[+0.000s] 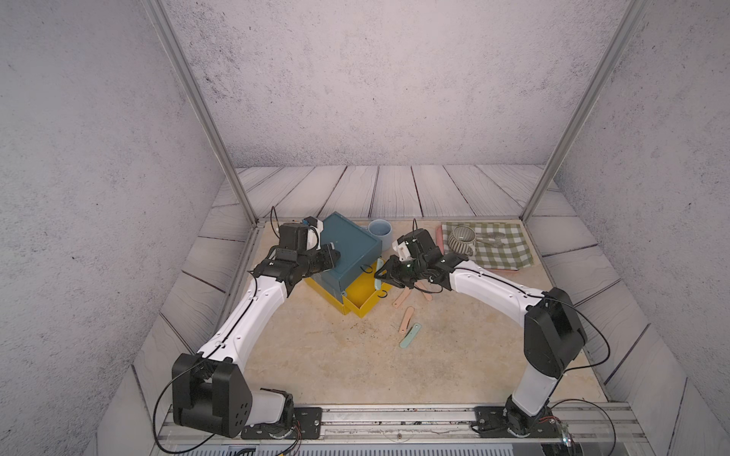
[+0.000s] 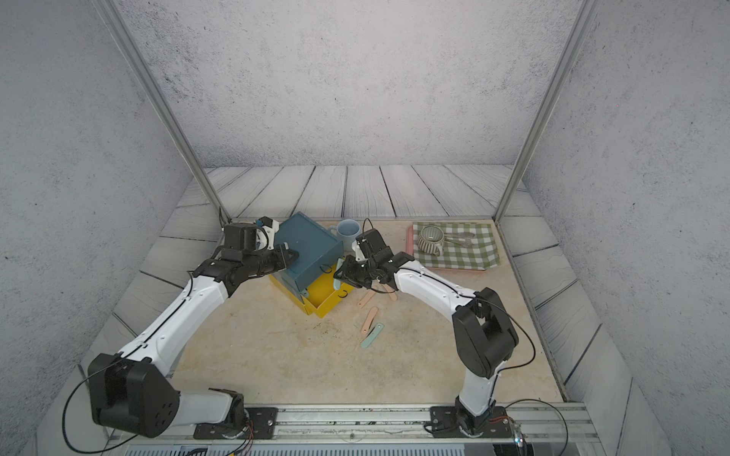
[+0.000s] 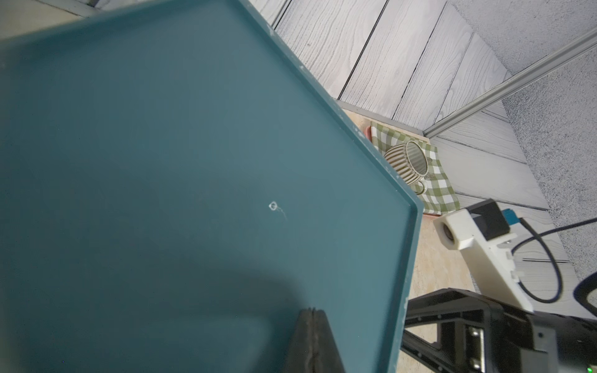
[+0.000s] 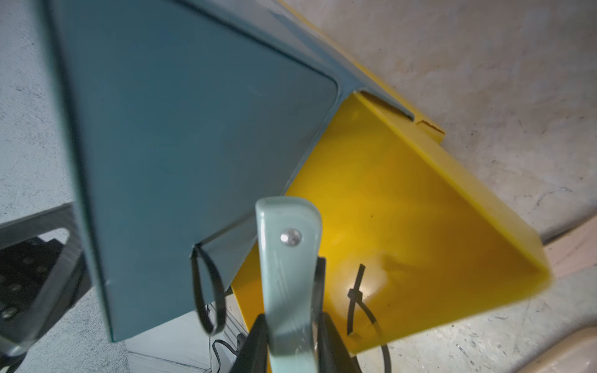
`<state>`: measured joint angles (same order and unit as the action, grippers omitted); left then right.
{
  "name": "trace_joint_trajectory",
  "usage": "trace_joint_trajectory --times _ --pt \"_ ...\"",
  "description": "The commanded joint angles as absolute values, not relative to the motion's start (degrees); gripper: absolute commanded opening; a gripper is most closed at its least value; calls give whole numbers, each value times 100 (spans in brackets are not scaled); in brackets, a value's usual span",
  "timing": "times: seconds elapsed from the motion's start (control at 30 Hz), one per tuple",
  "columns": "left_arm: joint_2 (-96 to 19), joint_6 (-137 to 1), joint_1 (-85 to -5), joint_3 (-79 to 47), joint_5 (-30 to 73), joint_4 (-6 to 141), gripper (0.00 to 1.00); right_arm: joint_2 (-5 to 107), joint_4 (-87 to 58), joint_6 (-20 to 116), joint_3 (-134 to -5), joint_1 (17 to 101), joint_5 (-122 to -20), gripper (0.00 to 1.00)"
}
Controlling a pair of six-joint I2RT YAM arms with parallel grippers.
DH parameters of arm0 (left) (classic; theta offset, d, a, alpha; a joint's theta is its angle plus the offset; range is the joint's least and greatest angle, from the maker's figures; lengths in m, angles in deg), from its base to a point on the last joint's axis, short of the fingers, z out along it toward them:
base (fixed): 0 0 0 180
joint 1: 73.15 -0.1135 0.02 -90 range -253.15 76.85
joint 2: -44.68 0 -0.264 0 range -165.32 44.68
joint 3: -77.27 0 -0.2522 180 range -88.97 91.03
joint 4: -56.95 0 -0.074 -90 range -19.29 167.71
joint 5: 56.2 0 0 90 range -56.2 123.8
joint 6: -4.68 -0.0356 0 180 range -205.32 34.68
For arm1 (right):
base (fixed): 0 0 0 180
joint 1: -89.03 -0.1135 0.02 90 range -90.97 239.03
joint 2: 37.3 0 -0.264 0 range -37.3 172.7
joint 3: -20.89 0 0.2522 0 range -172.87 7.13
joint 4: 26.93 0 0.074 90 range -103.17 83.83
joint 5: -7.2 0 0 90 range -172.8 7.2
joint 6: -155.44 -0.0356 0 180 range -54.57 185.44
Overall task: Place the fruit knives into the drawer by color
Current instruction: Place the fruit knife in the drawer.
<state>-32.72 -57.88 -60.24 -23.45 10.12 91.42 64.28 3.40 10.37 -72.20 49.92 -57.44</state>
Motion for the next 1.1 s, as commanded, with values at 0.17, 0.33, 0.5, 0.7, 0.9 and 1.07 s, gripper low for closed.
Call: trace_joint_trajectory --times 0.17,0.33,0.5,0.7,0.9,1.07 --pt "-3393 -5791 -6049 -2593 1153 9936 0 6817 328 996 -7603 4891 -5723 26" --pt "-3380 -5793 -6047 -2599 1148 9942 0 6930 440 1050 -7735 4860 -5747 26" --pt "-3354 -5798 -6049 -2586 1174 9953 0 6954 475 1084 -7733 4845 -5767 26" --pt "-3380 -5789 -6048 -2586 1139 9936 0 6951 555 1129 -7698 4834 -5815 26" --pt "-3336 -5798 -6049 -2586 1165 9963 0 6948 694 1190 -7750 4824 -5879 26" --pt "-3362 -5795 -6048 -2577 1159 9962 0 6928 847 1289 -7811 4800 -5931 34"
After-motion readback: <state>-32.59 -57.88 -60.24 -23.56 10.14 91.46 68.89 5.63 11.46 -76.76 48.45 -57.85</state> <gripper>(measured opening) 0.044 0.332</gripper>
